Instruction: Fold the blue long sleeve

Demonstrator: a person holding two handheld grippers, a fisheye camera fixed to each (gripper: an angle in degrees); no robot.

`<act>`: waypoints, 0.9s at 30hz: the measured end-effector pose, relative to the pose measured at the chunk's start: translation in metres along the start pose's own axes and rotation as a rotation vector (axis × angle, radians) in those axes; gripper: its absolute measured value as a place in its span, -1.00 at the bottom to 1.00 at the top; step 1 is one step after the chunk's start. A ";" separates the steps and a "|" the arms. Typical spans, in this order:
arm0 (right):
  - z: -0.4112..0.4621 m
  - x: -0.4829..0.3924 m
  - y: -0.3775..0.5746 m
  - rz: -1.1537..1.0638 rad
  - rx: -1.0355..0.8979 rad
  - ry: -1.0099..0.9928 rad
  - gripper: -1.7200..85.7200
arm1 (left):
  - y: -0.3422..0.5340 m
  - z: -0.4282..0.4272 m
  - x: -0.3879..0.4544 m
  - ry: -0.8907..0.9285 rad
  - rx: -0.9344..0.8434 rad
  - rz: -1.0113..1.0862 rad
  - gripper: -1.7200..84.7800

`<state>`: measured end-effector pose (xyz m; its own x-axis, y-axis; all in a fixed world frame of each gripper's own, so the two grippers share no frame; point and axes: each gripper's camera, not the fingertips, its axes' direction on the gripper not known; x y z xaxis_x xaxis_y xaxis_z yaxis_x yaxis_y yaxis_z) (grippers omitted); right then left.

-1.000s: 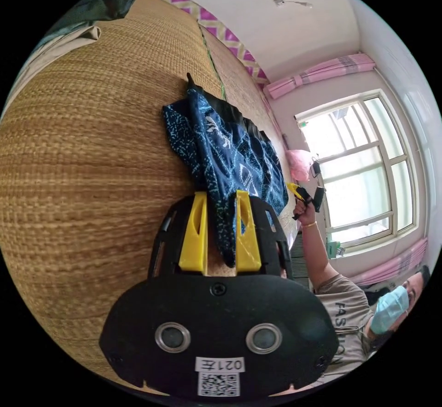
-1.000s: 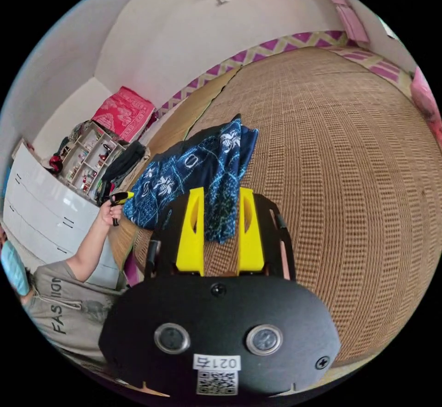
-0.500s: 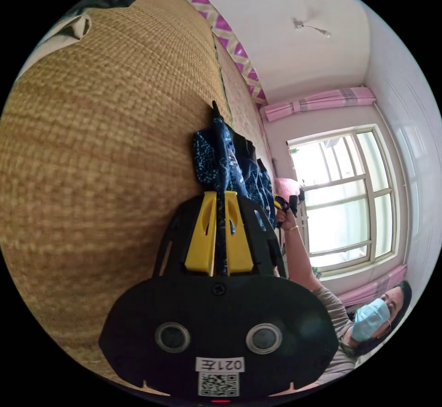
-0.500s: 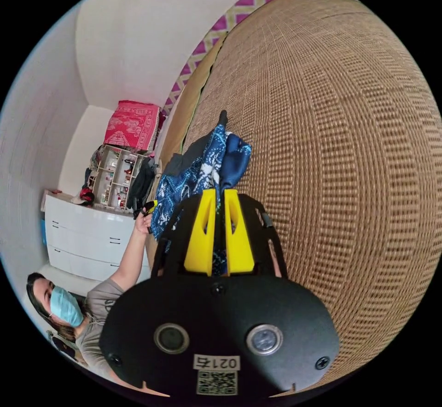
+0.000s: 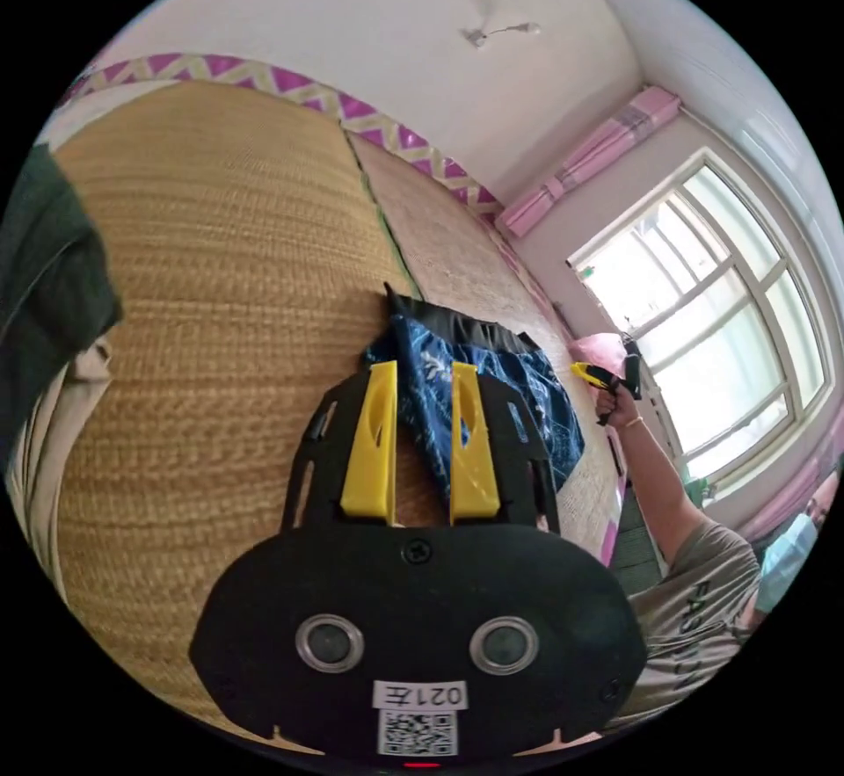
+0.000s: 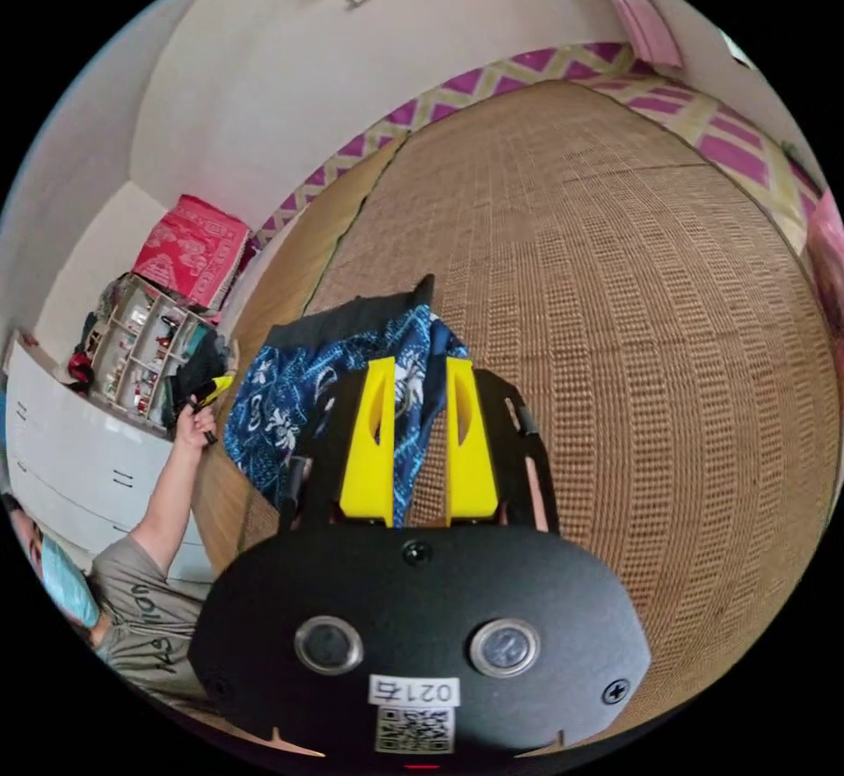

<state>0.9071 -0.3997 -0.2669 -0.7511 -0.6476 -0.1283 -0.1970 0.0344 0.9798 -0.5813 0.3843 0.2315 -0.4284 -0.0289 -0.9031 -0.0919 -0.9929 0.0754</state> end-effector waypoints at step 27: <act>-0.158 -0.282 0.057 -0.229 0.022 -0.532 -0.95 | 0.102 -0.128 0.098 0.403 0.140 0.458 -0.98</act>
<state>1.2073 -0.3349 -0.1508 -0.9000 -0.1686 -0.4019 -0.4009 -0.0418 0.9152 -0.5178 0.2655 0.0970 -0.0824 -0.5160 -0.8526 -0.1074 -0.8459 0.5224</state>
